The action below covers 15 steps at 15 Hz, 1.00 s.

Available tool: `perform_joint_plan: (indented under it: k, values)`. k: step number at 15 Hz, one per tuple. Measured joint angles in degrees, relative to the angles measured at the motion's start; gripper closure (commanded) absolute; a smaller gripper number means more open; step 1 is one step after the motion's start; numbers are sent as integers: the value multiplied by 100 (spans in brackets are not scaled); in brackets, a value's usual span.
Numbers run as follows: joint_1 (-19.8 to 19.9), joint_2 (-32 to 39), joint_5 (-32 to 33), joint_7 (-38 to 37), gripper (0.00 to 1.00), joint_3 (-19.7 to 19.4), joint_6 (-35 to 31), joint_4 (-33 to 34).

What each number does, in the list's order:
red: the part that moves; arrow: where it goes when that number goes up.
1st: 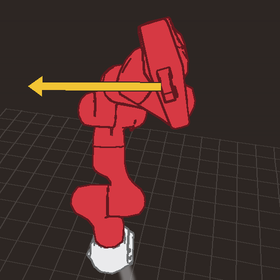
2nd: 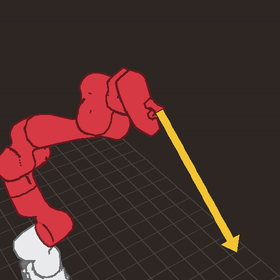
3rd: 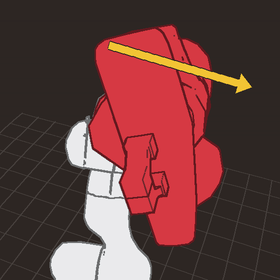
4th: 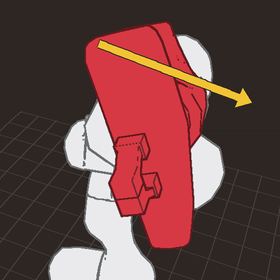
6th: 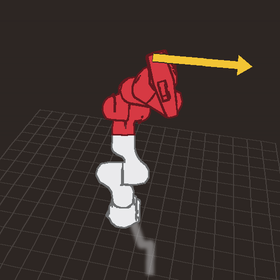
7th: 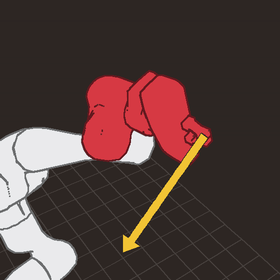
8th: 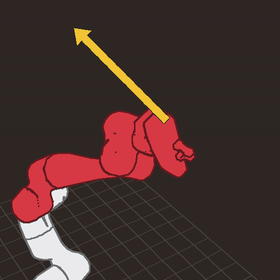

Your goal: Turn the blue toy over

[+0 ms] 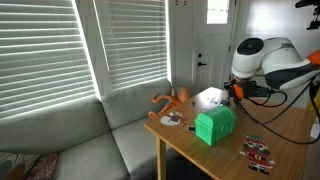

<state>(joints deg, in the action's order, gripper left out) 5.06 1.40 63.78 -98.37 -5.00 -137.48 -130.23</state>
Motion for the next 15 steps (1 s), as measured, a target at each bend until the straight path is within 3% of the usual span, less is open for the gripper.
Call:
perform_joint_plan:
  k: [6, 15]
  values:
    - [-239, 167, 852, -231, 89, 200, 554, -8]
    - [-303, 196, 894, -822, 89, 283, 816, -18]
